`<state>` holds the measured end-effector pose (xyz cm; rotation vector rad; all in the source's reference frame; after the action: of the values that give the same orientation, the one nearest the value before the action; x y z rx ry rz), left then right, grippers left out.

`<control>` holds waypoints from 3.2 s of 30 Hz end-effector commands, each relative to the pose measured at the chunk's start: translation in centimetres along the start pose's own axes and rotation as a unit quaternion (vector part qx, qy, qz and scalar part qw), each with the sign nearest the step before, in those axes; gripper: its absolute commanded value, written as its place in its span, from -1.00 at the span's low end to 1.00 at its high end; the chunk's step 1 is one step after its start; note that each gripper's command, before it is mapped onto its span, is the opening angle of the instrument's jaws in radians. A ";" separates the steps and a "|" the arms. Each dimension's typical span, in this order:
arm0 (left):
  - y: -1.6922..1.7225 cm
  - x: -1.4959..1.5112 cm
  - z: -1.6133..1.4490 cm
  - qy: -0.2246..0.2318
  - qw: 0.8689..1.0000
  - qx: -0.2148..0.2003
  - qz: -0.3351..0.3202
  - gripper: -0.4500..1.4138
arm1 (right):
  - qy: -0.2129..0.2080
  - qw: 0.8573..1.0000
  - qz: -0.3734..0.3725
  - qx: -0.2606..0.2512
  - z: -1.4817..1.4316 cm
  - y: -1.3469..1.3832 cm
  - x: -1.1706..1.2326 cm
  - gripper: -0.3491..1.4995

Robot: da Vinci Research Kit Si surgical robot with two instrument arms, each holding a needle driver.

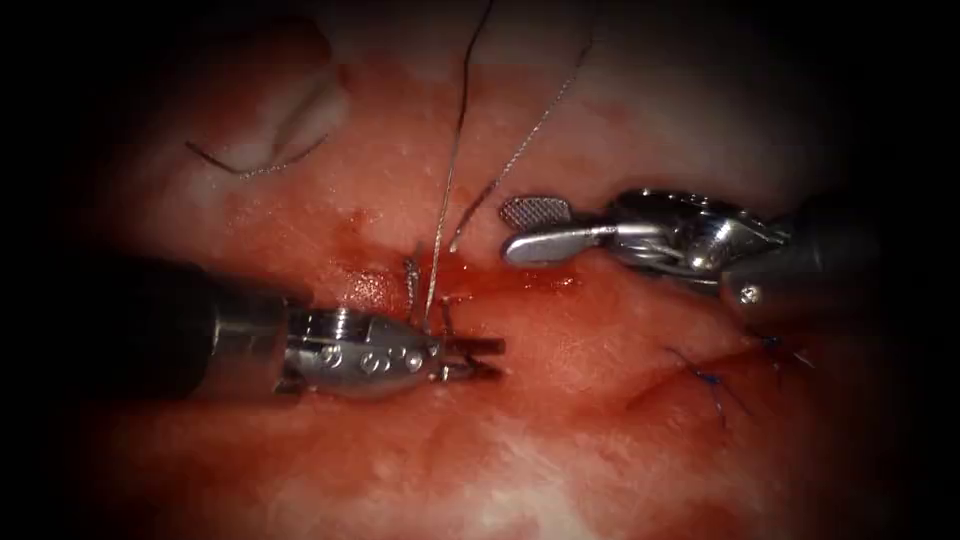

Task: Wound Closure
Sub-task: Pull the needle through the tissue using the left grasper, then hand the needle to the right gripper.

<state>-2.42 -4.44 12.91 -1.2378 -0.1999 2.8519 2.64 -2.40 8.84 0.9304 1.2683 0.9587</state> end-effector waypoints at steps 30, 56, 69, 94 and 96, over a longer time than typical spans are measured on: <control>0.40 1.38 -0.87 0.116 0.977 -0.076 -0.162 -1.00 | 0.023 0.999 0.010 0.025 -0.51 -0.18 0.39 0.56; -0.04 1.88 -1.84 0.184 0.980 0.034 0.063 -1.00 | 0.011 0.998 -0.045 0.034 -0.67 -0.39 -0.06 0.42; -0.28 2.00 -2.14 0.206 0.962 0.132 0.120 -1.00 | 0.028 0.997 -0.040 0.064 -0.68 -0.66 -0.18 0.29; -0.25 0.99 -1.48 0.178 0.980 0.063 0.066 -1.00 | -0.015 0.962 -0.273 -0.024 -0.61 -0.84 -0.05 0.36; -0.24 0.99 -1.49 0.179 0.980 0.062 0.064 -1.00 | -0.014 0.962 -0.273 -0.025 -0.61 -0.84 -0.05 0.36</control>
<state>-1.97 -3.95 11.16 -1.7554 0.0574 2.6195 2.02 -2.65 7.98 0.5010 1.3683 0.5355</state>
